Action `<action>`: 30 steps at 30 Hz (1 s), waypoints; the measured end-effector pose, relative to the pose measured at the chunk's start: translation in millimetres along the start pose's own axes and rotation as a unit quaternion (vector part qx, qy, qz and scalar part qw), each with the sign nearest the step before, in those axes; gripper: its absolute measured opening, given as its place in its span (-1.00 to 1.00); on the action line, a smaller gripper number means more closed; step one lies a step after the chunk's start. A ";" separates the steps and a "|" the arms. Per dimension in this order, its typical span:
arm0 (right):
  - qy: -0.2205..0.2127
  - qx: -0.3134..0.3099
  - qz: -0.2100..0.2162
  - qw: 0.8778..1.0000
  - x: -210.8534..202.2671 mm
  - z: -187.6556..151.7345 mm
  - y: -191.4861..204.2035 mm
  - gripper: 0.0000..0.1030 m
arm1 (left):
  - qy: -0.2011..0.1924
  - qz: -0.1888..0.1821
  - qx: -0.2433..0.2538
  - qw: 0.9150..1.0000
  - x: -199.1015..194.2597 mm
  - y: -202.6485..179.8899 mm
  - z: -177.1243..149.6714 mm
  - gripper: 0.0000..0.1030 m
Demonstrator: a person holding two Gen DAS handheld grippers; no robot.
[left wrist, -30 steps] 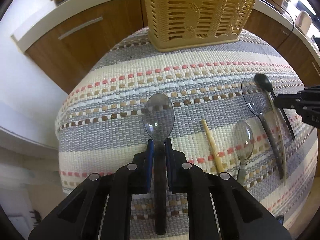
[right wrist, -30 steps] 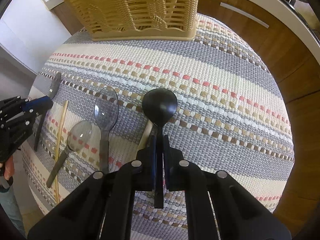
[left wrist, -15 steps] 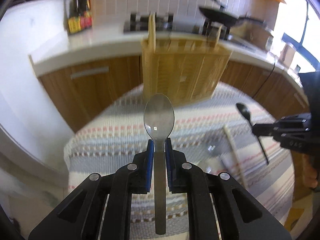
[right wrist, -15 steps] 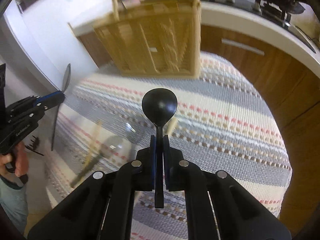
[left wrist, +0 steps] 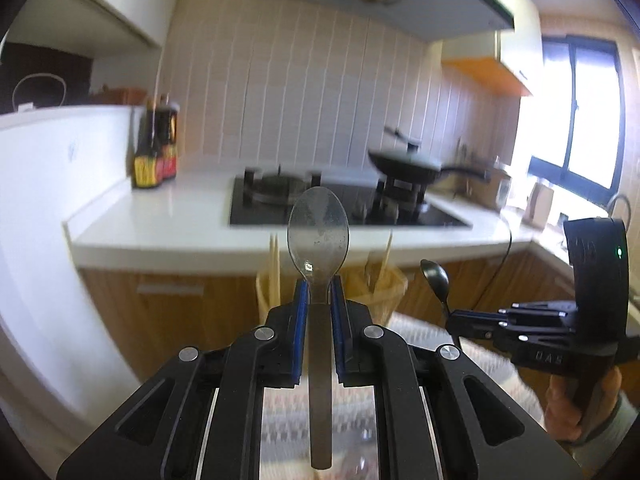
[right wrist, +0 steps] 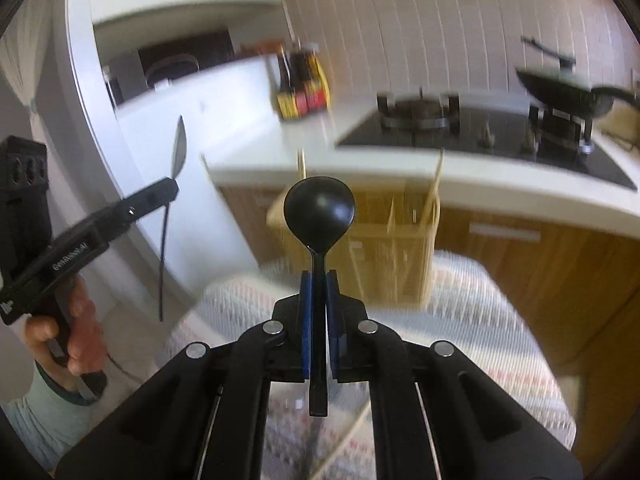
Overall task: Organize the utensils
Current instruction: 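Carry spoon and ladle over the basket while the left tool opens to drop the spoon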
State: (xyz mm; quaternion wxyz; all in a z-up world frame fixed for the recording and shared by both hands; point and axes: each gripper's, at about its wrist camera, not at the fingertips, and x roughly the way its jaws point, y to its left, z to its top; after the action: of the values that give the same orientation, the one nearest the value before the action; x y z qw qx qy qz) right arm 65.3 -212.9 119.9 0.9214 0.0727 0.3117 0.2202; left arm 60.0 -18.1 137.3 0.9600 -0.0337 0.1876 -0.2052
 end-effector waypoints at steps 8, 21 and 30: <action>-0.097 0.020 -0.022 0.995 11.9 54.2 -25.2 -0.90 | -0.068 -0.033 -0.011 0.997 45.1 6.9 38.9 -0.81; -0.152 0.029 -0.107 0.982 88.7 59.0 -61.8 -0.90 | -0.104 -0.002 -0.005 0.995 119.2 26.0 24.6 -0.81; -0.164 0.026 -0.121 0.979 106.6 40.4 -65.7 -0.90 | -0.109 0.006 -0.006 0.994 133.3 32.7 6.0 -0.80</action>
State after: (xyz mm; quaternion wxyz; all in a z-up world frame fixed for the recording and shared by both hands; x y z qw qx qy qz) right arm 189.1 -223.3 76.4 0.9777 0.0937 0.1680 0.0841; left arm 187.4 -42.5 92.0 0.9757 -0.0601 0.0837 -0.1933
